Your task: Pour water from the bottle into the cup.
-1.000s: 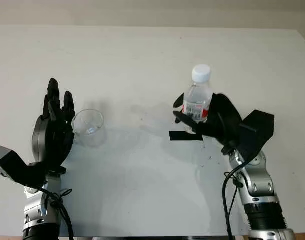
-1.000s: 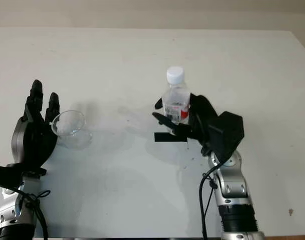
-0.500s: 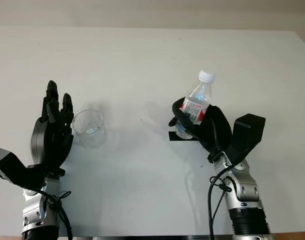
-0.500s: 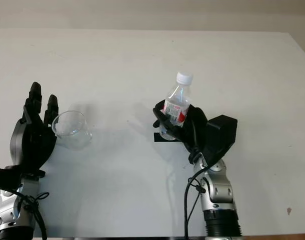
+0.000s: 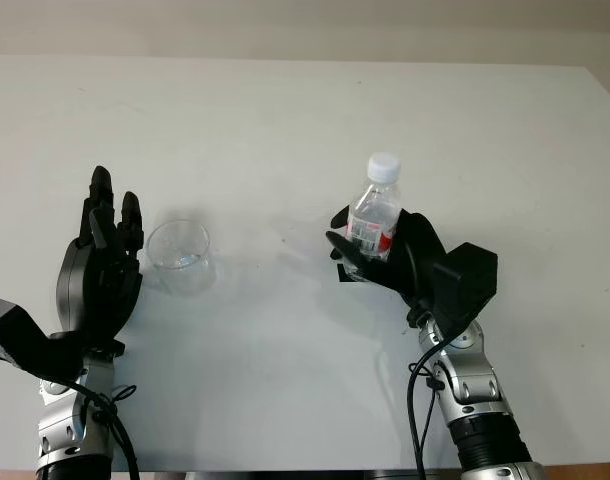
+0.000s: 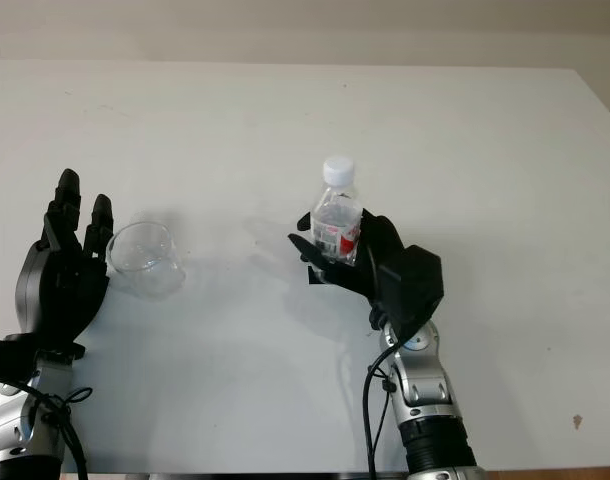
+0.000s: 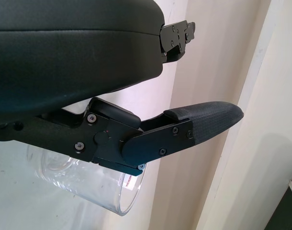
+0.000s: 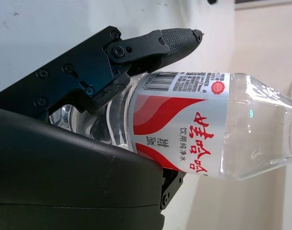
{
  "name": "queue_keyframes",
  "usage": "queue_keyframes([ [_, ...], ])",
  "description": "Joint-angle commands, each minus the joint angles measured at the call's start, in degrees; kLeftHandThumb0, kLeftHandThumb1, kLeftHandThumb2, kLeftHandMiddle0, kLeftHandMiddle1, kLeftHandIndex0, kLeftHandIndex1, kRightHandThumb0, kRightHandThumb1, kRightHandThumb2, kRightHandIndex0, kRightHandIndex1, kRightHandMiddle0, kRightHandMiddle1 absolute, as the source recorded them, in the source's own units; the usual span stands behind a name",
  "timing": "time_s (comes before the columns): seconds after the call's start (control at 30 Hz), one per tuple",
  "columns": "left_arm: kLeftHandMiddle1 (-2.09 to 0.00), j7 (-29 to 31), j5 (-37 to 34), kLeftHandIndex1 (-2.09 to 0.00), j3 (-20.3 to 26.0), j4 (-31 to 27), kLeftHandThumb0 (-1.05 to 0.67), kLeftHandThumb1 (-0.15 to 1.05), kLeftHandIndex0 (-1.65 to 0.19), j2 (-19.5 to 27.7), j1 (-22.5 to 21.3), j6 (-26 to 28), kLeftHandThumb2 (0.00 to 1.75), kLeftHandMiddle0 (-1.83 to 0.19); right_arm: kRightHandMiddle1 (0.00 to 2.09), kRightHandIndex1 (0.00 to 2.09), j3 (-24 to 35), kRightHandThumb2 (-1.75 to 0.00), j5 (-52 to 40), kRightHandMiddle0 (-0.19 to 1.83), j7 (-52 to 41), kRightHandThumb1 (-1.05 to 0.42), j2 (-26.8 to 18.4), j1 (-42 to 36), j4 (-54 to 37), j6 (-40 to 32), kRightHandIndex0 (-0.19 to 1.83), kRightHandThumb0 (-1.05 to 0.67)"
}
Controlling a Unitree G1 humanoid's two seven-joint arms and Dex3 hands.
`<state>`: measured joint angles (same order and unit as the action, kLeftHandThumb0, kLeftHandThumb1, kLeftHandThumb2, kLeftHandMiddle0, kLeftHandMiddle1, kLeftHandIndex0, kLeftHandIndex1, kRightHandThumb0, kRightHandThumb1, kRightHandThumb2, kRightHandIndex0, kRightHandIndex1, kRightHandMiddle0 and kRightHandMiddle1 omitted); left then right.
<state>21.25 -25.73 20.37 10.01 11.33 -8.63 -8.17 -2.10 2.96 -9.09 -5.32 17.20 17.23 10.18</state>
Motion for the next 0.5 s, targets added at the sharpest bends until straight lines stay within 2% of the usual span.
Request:
queue_keyframes([
  [0.0, 0.0, 0.11, -0.14, 0.0, 0.15, 0.47, -0.79, 1.05, 0.19, -0.05, 1.3, 0.37, 0.71, 0.19, 2.09, 2.09, -0.83, -0.43, 0.84, 0.56, -0.27, -1.05, -0.77, -1.36, 0.73, 1.62, 0.91, -0.44],
  [0.17, 0.0, 0.09, -0.03, 0.0, 0.17, 0.21, -0.79, 1.05, 0.19, 0.06, 1.57, 0.39, 0.72, 0.19, 2.09, 2.09, -0.62, -0.37, -1.54, 0.53, -2.72, -1.05, -0.22, -2.4, 0.99, 1.55, 0.81, -0.43],
  [0.27, 0.0, -0.27, 0.2, 0.0, 0.23, 0.0, -0.79, 1.05, 0.19, 0.3, 1.57, 0.58, 0.72, 0.19, 2.09, 2.09, 1.19, -0.25, -7.3, 0.33, -4.84, -1.05, 1.5, -3.3, 0.2, -3.24, 0.57, -0.52],
  [0.33, 0.0, -0.56, 0.09, 0.0, 0.44, -0.08, -0.79, 1.05, 0.19, 0.45, 1.42, 0.87, 0.71, 0.19, 2.0, 2.08, 2.31, -0.19, -10.3, 0.13, -5.49, -1.05, 2.36, -4.13, -0.3, -5.61, 0.3, -0.56],
  [0.47, 0.0, -0.5, -0.12, 0.0, 0.75, -0.06, -0.8, 1.05, 0.19, 0.69, 1.19, 1.27, 0.7, 0.19, 1.78, 1.96, 3.42, -0.17, -12.99, 0.06, -6.06, -1.05, 3.05, -5.45, -1.05, -7.23, 0.15, -0.55],
])
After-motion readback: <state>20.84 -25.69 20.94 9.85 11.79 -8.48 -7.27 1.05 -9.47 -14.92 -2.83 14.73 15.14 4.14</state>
